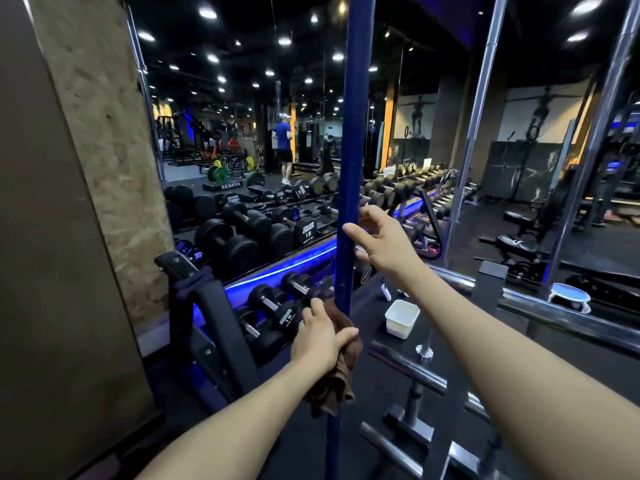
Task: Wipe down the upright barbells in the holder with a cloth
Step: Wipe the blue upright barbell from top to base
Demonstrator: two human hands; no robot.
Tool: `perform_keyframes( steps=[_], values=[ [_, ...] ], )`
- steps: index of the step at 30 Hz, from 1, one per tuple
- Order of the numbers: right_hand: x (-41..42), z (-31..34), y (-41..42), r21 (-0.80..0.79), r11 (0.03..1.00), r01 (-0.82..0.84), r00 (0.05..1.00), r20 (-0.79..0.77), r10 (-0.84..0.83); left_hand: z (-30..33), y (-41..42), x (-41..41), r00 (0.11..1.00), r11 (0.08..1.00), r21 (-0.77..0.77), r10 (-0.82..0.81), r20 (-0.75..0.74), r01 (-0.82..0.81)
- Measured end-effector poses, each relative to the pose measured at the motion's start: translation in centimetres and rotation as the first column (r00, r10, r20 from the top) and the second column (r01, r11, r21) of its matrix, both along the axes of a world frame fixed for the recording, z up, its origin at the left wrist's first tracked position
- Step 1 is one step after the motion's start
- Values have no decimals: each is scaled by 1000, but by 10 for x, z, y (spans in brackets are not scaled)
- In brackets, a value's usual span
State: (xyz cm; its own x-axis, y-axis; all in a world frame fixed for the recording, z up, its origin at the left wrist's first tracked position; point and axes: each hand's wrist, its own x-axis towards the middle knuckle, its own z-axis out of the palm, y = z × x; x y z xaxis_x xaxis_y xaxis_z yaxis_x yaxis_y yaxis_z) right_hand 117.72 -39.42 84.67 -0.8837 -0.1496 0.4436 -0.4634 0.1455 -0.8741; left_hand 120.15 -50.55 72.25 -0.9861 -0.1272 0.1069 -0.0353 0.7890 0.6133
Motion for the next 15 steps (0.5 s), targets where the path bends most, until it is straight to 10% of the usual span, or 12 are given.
perform_keyframes(
  steps=[9, 15],
  values=[
    [3, 2, 7, 109, 993, -34, 999, 4, 34, 69, 8, -4, 878, 974, 215, 41, -477, 71],
    [2, -7, 7, 84, 996, 2, 1000, 6, -2, -4, 11, 4, 973, 994, 98, 71, -218, -51]
  ],
)
